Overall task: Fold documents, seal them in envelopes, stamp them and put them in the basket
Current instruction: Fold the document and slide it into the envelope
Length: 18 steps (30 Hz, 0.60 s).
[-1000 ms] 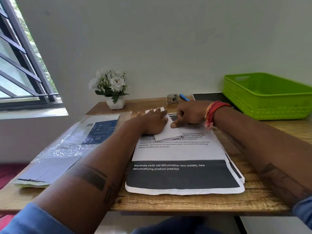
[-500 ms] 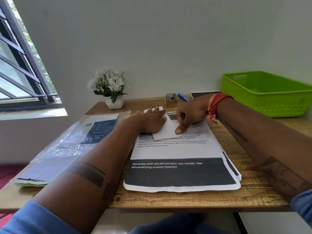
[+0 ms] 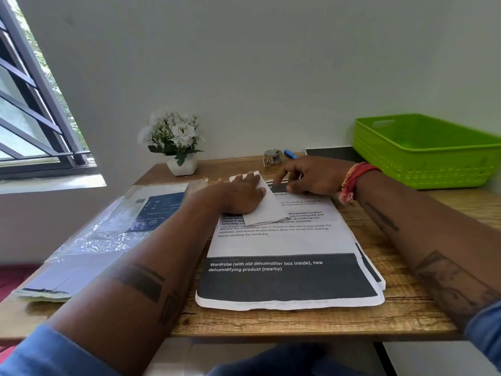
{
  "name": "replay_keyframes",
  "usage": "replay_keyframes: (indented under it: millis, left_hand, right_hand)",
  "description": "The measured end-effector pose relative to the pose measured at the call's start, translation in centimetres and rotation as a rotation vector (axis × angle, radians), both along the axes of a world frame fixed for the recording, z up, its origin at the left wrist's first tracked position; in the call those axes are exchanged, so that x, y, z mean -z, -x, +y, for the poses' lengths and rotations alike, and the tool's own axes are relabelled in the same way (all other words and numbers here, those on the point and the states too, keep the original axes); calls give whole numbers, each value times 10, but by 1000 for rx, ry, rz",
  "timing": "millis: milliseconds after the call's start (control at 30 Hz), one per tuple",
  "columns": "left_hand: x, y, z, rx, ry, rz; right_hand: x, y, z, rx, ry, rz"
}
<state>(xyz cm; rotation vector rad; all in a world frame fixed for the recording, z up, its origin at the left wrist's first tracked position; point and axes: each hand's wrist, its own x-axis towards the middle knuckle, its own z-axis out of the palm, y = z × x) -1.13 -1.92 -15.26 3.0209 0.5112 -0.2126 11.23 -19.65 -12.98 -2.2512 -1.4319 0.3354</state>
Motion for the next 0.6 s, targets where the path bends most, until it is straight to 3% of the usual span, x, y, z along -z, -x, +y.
replay_keyframes:
  millis: [133,600]
  left_hand:
    - [-2,1,-3,10,-8,6]
    - [-2,1,-2,13,66,-14]
  right_hand:
    - [6,0,12,-13,67,-142]
    - [14,-4,52,75,213,-342]
